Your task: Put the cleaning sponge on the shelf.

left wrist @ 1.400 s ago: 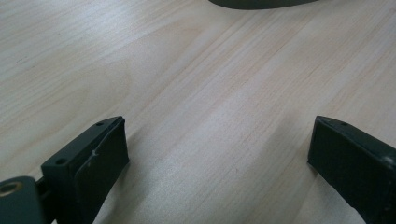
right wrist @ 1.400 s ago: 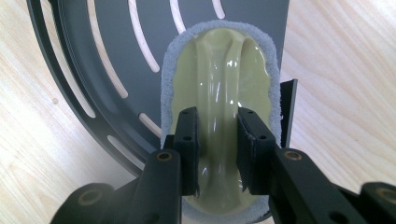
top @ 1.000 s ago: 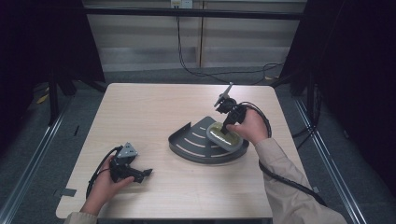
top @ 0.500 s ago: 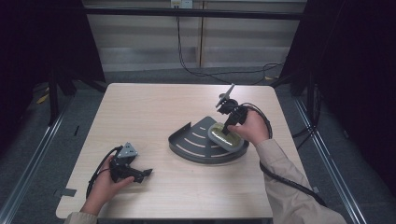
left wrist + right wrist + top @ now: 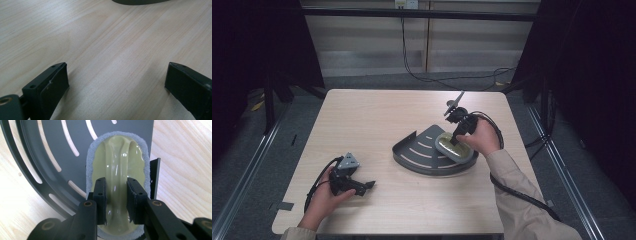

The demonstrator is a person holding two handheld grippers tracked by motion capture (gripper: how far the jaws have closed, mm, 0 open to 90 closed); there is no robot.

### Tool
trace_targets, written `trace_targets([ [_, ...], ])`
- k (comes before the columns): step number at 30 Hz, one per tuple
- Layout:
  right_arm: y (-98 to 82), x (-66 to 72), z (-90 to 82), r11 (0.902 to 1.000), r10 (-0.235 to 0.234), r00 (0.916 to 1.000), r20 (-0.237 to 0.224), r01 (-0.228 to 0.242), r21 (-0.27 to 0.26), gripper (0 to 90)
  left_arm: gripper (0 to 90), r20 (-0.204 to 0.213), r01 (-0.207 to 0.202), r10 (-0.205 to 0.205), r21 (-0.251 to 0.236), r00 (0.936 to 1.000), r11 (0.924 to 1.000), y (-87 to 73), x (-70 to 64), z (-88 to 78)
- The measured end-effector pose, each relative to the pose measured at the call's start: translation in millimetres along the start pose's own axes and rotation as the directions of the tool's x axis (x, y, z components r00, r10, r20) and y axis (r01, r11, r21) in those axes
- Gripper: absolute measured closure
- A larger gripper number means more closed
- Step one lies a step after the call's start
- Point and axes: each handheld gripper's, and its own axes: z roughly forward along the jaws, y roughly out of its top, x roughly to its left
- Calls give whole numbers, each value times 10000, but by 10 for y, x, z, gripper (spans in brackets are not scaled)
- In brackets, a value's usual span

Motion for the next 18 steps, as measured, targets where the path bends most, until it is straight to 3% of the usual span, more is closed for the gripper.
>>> trace_targets([
  [18,-37,-34,60,10000,56,10000,-2,-56,62,714,43,-18,6,-6,-2,10000,10000,0,-1,0],
])
